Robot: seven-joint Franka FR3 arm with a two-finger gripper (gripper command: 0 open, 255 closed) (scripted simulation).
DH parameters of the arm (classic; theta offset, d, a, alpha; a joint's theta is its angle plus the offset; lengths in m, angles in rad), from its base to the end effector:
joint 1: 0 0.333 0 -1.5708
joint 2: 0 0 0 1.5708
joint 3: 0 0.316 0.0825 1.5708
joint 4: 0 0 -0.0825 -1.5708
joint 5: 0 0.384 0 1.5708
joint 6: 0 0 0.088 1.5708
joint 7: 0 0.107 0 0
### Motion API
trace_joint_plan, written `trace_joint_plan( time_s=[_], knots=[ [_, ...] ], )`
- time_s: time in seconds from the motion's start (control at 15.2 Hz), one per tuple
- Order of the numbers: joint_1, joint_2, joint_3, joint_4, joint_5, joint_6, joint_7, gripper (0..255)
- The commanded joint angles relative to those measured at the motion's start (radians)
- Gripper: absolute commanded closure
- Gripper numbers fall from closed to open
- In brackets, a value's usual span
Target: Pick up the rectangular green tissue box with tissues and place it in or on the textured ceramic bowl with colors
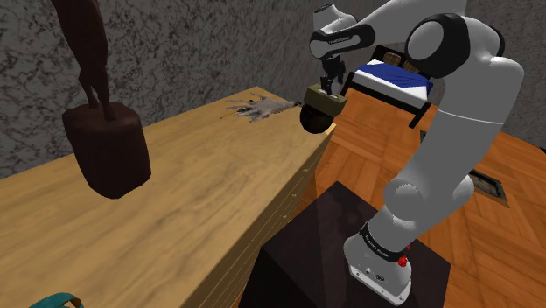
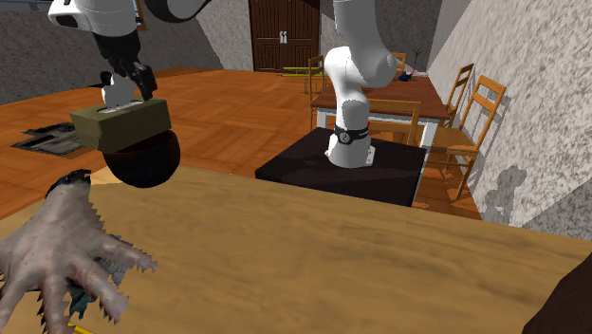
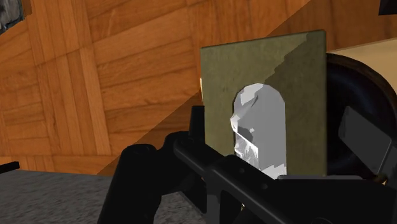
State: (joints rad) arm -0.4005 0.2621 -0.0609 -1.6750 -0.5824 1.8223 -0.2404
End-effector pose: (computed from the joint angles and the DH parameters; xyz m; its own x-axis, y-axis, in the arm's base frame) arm 0.5452 -0.3177 0.4535 0.9553 -0.1072 -0.2755 0.0383 -0.8793 0.4748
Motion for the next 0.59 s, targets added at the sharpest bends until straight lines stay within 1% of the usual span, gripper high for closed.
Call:
trace_joint_plan(
  time_s=[0.0,0.26,0.53],
  knots=[
    [0.000,-0.001,0.000,-0.001,0.000,0.000,0.001,0],
    [0.034,-0.003,0.020,0.102,0.014,-0.117,-0.014,0],
    [0.034,-0.003,0.020,0.102,0.014,-0.117,-0.014,0]
  ],
)
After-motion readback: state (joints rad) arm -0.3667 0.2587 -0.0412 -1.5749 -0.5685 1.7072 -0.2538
